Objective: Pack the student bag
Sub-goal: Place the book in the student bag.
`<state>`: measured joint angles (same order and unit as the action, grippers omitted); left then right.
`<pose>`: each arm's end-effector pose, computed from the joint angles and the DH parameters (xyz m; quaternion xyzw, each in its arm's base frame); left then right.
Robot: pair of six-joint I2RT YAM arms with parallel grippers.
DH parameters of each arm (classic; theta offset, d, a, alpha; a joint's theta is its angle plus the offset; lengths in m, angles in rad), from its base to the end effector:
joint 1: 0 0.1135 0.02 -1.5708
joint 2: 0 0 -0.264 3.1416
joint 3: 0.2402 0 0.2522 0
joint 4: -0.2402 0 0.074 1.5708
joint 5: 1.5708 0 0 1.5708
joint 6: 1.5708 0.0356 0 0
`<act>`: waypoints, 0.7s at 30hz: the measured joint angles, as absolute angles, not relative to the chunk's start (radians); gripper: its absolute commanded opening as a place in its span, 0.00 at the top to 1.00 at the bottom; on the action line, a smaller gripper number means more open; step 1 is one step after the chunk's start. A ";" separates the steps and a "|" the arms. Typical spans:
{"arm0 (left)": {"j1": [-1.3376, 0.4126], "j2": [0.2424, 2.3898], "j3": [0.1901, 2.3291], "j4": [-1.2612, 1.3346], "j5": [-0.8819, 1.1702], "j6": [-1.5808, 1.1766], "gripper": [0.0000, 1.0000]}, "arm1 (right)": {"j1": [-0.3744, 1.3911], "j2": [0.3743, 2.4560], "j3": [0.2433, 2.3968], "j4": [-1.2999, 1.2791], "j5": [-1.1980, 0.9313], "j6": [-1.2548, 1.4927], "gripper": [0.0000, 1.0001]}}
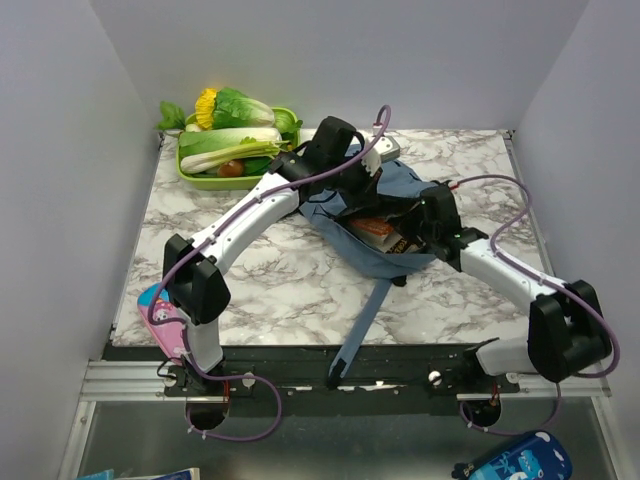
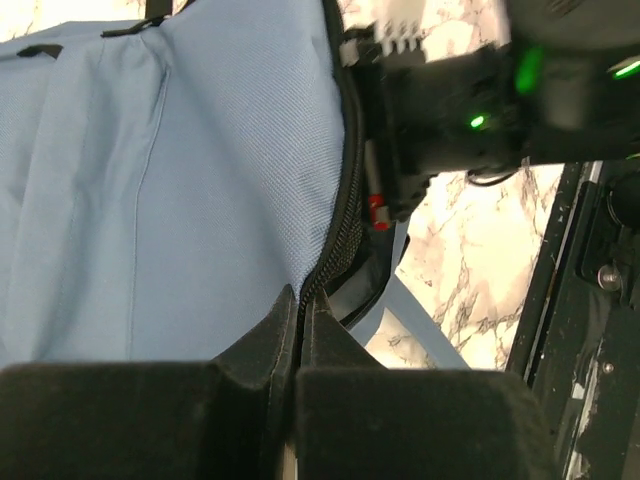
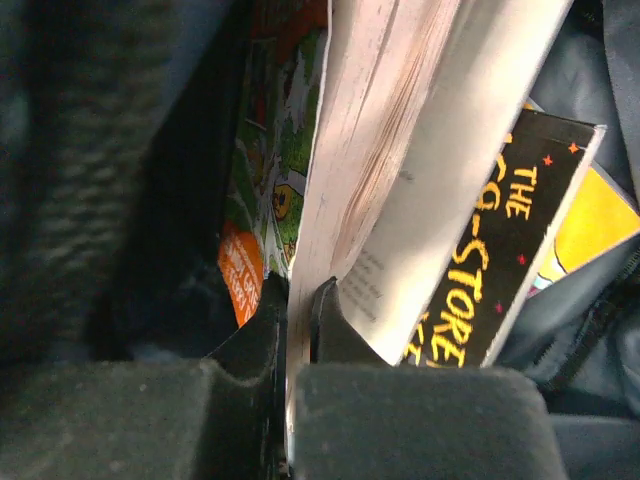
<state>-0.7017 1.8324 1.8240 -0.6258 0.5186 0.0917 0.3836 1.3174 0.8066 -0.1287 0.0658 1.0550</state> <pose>0.3080 -0.2835 0.3643 0.4400 0.7508 -0.3493 0.3474 0.2649 0.1044 0.2363 0.3081 0.8383 0.2736 0.3570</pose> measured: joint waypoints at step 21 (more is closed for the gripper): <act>-0.249 1.544 1.689 -1.114 0.394 0.454 0.01 | 0.498 1.147 0.736 -0.205 0.054 0.907 0.11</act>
<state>-0.2485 1.5440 1.6886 -1.1137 0.3939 0.4541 0.4980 1.1465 0.7361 -0.2054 0.0536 0.9073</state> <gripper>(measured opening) 0.987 0.878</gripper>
